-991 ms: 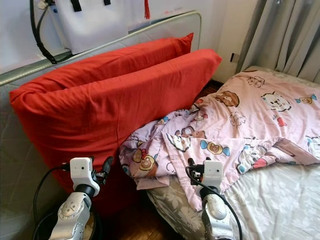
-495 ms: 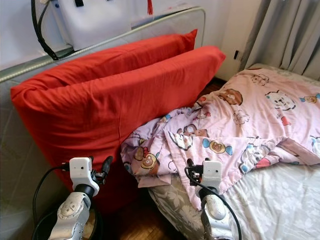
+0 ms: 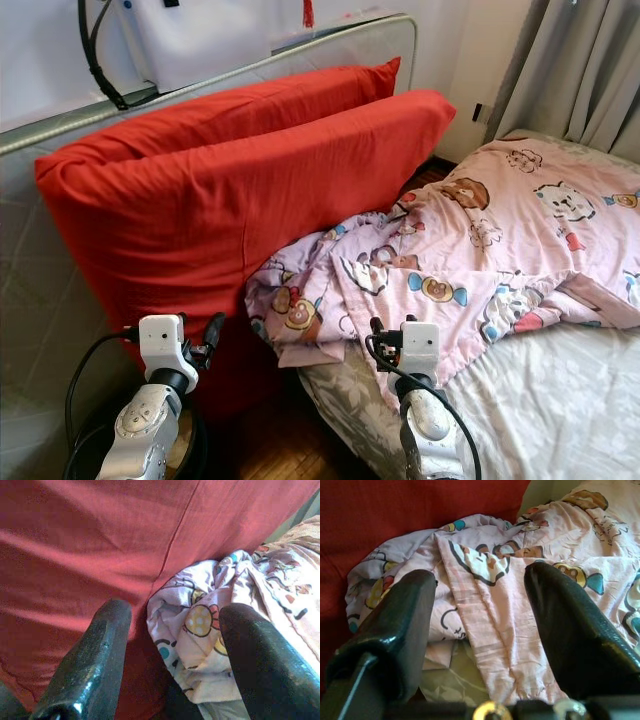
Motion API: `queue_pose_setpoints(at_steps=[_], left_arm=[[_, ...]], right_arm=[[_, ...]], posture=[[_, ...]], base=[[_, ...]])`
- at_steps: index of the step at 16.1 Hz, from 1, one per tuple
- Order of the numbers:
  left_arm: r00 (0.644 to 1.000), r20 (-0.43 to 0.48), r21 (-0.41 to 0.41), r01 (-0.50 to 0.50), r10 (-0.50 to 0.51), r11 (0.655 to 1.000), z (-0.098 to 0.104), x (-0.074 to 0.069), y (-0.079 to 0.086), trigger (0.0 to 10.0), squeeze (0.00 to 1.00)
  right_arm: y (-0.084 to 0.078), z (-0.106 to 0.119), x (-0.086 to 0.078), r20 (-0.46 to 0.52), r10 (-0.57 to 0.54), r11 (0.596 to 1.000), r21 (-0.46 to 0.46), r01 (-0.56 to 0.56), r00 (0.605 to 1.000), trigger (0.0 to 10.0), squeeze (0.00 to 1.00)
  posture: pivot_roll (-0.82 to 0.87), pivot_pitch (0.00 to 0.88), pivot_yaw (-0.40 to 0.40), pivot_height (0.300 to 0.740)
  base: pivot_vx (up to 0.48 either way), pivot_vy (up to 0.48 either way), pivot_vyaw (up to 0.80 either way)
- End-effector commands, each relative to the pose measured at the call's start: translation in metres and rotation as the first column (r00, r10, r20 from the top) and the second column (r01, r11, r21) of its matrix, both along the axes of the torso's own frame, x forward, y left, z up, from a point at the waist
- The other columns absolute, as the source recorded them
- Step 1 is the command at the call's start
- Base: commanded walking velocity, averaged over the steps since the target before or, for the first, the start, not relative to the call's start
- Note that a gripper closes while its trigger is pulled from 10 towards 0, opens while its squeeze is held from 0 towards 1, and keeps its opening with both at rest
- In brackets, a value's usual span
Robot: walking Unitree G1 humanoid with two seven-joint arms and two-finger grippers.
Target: Clean up the room
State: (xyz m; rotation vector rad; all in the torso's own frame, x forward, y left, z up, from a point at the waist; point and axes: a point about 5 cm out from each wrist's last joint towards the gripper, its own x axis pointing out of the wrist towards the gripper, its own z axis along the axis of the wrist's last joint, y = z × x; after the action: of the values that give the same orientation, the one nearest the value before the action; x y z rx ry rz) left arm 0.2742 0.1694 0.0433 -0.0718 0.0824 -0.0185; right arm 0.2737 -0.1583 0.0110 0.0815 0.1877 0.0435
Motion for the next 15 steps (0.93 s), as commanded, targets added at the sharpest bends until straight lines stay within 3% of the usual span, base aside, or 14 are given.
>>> queue_pose_setpoints(at_steps=[1, 7, 15], left_arm=[[1.000, 0.008, -0.007, -0.010, 0.010, 1.000, 0.0023, 0.0001, 0.0028, 10.0, 0.00], [1.000, 0.004, -0.007, -0.009, 0.009, 1.000, 0.0018, 0.0004, 0.0021, 10.0, 0.00], [1.000, 0.001, -0.007, -0.002, 0.002, 1.000, 0.0012, 0.0012, 0.0004, 10.0, 0.00]], right_arm=[[-0.0007, 0.0030, 0.0011, 0.019, -0.003, 1.000, 0.000, 0.003, 1.000, 10.0, 0.00], [0.0019, -0.0010, 0.0012, -0.022, 0.021, 0.999, -0.029, -0.022, 1.000, 10.0, 0.00], [0.0057, 0.0003, 0.0000, 0.005, 0.040, 0.999, -0.014, -0.040, 0.999, 10.0, 0.00]], posture=[[-0.02, 0.023, 0.025, 0.674], [-0.02, 0.022, 0.025, 0.664], [-0.02, 0.013, 0.029, 0.649]], base=[[0.000, 0.000, 0.00], [0.000, 0.000, 0.00], [0.000, 0.000, 0.00]])
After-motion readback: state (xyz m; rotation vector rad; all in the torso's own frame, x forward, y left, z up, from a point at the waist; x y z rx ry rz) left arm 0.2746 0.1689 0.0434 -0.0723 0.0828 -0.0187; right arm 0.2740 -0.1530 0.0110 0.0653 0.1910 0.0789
